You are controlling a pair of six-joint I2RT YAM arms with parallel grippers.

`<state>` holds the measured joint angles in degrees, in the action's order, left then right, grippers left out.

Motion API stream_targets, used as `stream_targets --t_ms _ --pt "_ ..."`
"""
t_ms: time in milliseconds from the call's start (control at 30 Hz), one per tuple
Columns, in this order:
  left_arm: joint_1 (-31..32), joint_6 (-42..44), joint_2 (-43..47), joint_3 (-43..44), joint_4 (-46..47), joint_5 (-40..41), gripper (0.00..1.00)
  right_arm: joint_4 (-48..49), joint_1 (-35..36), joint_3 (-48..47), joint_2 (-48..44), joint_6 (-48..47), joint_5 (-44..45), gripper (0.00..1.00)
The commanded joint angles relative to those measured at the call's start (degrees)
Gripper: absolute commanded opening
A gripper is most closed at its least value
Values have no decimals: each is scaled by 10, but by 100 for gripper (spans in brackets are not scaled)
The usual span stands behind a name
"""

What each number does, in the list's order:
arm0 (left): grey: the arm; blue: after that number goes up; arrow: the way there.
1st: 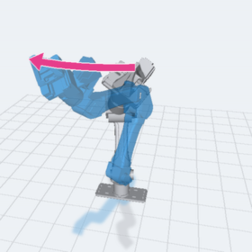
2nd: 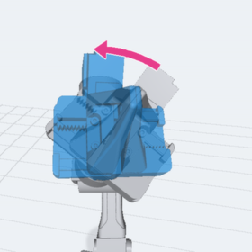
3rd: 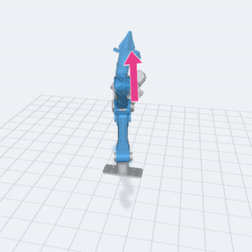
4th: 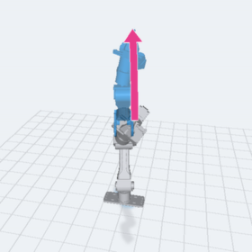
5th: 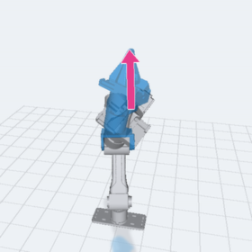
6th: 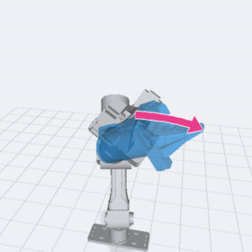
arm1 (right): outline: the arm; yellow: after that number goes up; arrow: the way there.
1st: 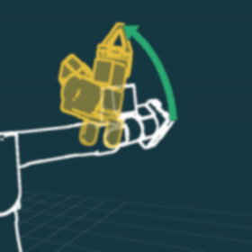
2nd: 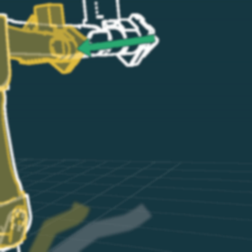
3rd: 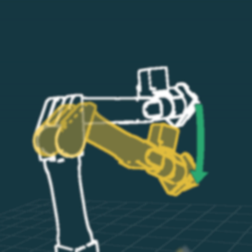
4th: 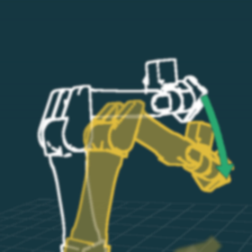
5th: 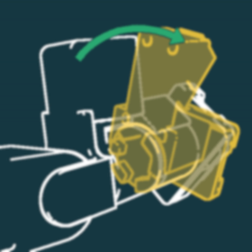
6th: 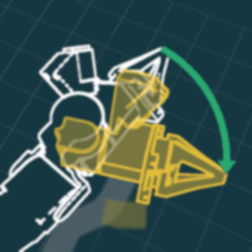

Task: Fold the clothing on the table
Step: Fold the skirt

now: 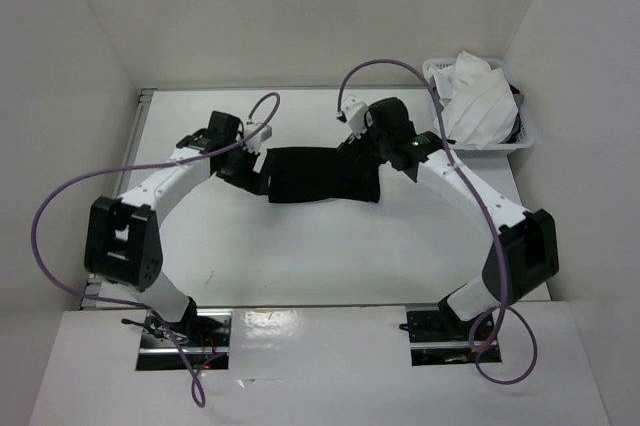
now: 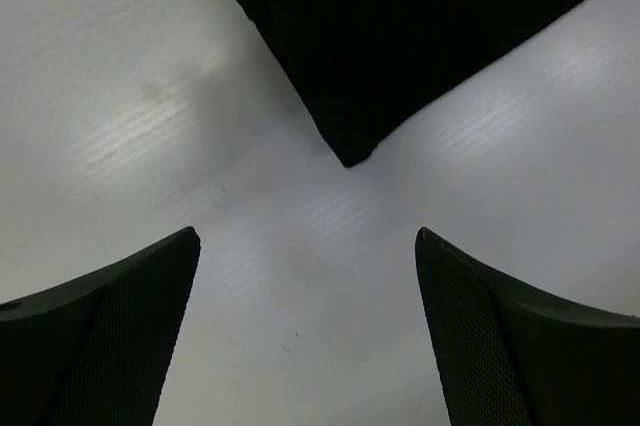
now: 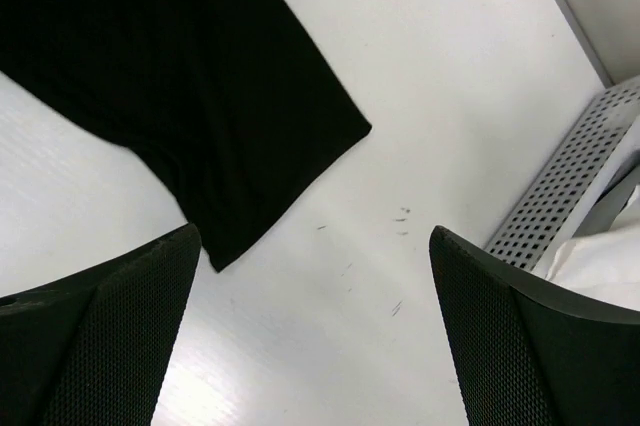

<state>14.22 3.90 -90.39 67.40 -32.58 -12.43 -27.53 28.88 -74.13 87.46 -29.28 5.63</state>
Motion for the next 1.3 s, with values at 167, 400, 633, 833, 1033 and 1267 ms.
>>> stream_targets --t_ms 167,400,633,833,1033,1267 --pt "-45 -65 -138 132 88 -79 86 -27 -31 71 -69 69 -52 99" --pt "-45 -65 -250 220 77 -145 77 -33 -50 78 -80 91 -76 99" --pt "-51 -72 -300 248 88 -119 73 -33 -61 88 -91 96 -104 99" --pt "-61 -88 -334 267 94 -125 72 -28 -66 94 -91 96 -114 99" --pt "-56 -107 -363 296 88 -156 48 -28 -66 94 -86 113 -96 99" --pt "-51 -107 -347 252 88 -161 11 -38 -72 88 -73 136 -83 99"
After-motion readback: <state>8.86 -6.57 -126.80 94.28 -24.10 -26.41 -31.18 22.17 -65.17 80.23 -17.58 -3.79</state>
